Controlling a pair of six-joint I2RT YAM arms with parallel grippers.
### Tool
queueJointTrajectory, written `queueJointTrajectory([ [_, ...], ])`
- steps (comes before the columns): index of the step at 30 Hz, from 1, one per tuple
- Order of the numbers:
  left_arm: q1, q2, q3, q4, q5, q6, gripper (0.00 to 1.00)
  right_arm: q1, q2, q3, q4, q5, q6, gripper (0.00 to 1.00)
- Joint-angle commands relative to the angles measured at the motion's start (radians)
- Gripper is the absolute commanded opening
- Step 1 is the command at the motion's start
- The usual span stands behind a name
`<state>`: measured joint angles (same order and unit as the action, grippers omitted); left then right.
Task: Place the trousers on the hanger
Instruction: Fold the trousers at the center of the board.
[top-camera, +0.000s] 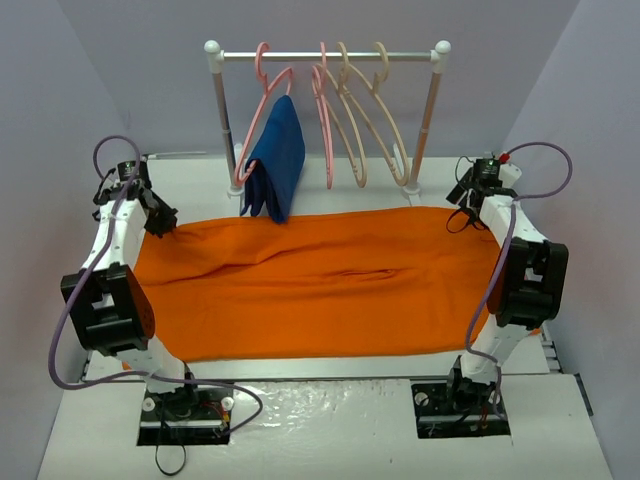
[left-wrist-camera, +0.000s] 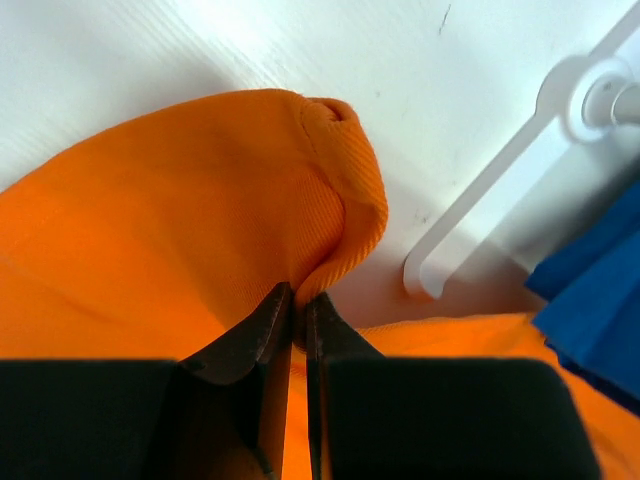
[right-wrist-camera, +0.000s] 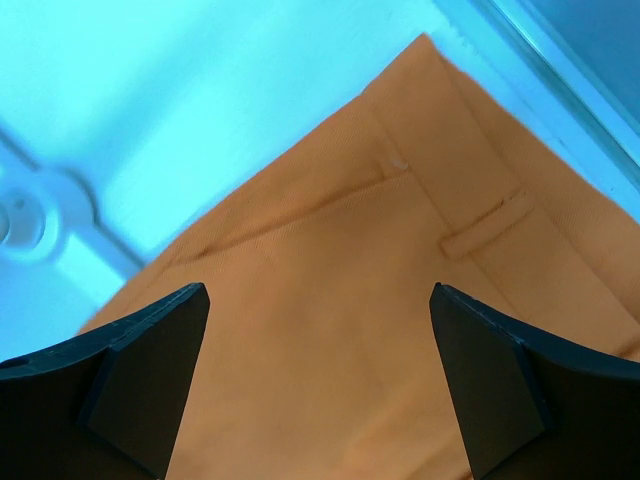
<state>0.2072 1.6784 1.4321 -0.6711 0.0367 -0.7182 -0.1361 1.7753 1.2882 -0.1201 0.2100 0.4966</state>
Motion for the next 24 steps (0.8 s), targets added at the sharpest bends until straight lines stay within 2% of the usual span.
queueJointTrajectory([
  [1, 0.025, -0.094, -0.093, 0.054, 0.094, 0.033, 0.00, -0.011, 0.109, 0.137, 0.017, 0.087, 0.037, 0.91],
  [5, 0.041, -0.217, -0.204, 0.095, 0.109, 0.045, 0.00, -0.023, 0.233, 0.215, 0.019, 0.095, 0.041, 0.95],
  [10, 0.069, -0.305, -0.261, 0.088, 0.117, 0.074, 0.00, -0.023, 0.322, 0.278, 0.055, 0.063, 0.044, 0.95],
  [15, 0.080, -0.375, -0.319, 0.104, 0.124, 0.075, 0.00, -0.020, 0.353, 0.235, 0.168, 0.057, 0.100, 0.94],
  [24, 0.103, -0.422, -0.327, 0.102, 0.159, 0.065, 0.00, -0.025, 0.382, 0.207, 0.136, 0.063, 0.101, 0.91],
])
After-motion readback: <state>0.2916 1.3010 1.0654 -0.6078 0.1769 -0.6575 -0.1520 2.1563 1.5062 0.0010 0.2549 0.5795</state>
